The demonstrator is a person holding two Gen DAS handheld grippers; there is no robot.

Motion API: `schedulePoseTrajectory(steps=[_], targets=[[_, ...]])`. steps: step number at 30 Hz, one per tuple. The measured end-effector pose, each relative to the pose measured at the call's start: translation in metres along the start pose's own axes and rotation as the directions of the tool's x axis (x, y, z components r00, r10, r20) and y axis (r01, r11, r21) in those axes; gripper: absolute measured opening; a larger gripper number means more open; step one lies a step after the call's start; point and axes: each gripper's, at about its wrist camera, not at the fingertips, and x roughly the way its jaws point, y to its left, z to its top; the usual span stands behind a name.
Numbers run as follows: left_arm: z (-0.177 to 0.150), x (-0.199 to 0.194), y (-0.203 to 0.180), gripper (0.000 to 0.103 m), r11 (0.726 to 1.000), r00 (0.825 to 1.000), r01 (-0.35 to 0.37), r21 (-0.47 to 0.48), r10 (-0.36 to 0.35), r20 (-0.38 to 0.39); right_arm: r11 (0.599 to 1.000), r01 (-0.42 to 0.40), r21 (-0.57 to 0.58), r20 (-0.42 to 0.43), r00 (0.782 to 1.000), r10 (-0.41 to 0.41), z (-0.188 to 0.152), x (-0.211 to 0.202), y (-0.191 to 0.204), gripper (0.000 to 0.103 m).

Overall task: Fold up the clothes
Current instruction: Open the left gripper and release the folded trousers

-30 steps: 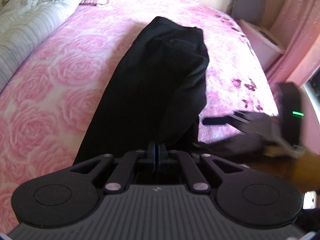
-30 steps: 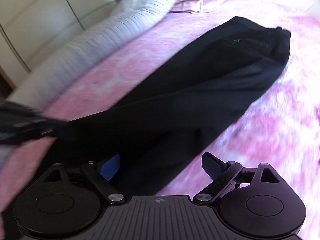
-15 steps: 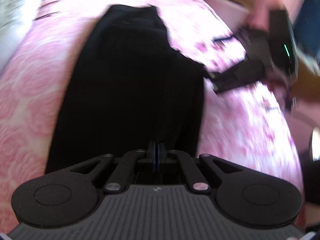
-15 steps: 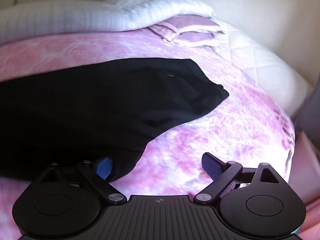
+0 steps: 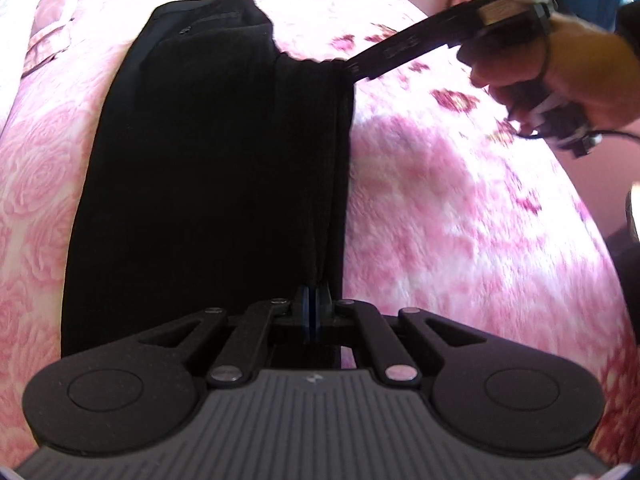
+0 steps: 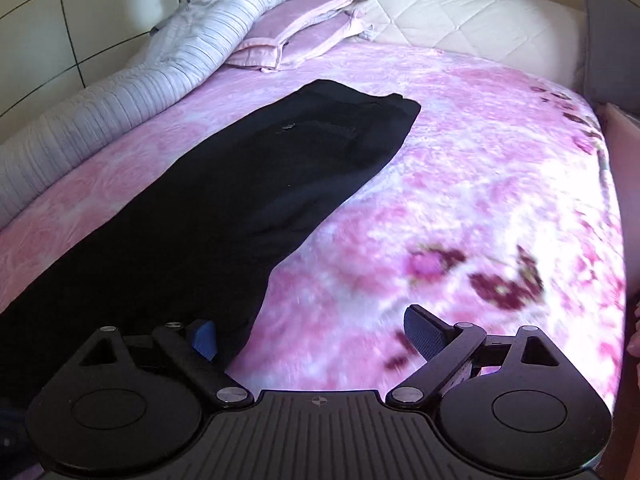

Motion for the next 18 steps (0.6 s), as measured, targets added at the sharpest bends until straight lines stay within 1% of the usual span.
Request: schedulePoseTrajectory(steps=[3,5,6,8,9,11,13,15,16,18], targets=[[0.0,-0.004,-0.005,0.004,0.999,1.0,-0.002,0.035,0.002,-0.022,0.994,0.024,0.107,-0.041,0.999,-0.02,-0.011,-0.018,-0.018,0.092],[0.005,-0.015,-0.009,0.007,0.999,1.0,0.002,0.04,-0.002,0.0,0.983,0.045,0.179,-0.072,0.997,-0.033,-0.012,-0.028,-0.033,0.092],[0.01,-0.02,-0.011,0.007,0.999,1.0,0.002,0.032,-0.003,0.025,0.979,0.035,0.201,-0.074,0.997,-0.02,-0.011,-0.034,-0.038,0.092],[0.023,-0.028,-0.014,0.008,1.0,0.997,-0.002,0.02,0.0,0.077,0.98,-0.055,0.189,-0.05,0.997,0.065,0.006,-0.037,-0.038,0.092],[0.032,-0.027,-0.015,0.009,1.0,0.995,-0.01,0.023,0.007,0.099,0.978,-0.102,0.179,-0.039,0.993,0.111,0.016,-0.037,-0.037,0.092],[0.052,-0.023,-0.019,0.014,0.999,0.99,-0.025,0.03,0.021,0.141,0.967,-0.182,0.176,-0.029,0.981,0.19,0.04,-0.025,-0.035,0.092],[0.076,-0.011,-0.023,0.017,0.998,0.984,-0.045,0.041,0.037,0.173,0.954,-0.23,0.192,-0.03,0.97,0.24,0.064,-0.005,-0.04,0.092],[0.099,0.007,-0.03,0.025,0.996,0.978,-0.071,0.049,0.06,0.2,0.936,-0.252,0.244,-0.034,0.963,0.268,0.087,0.021,-0.051,0.092],[0.11,0.018,-0.03,0.033,0.996,0.978,-0.08,0.043,0.07,0.198,0.929,-0.255,0.267,-0.037,0.961,0.274,0.098,0.036,-0.057,0.092],[0.125,0.042,-0.031,0.034,0.996,0.983,-0.091,0.024,0.086,0.165,0.925,-0.248,0.288,-0.042,0.962,0.27,0.12,0.064,-0.068,0.092]])
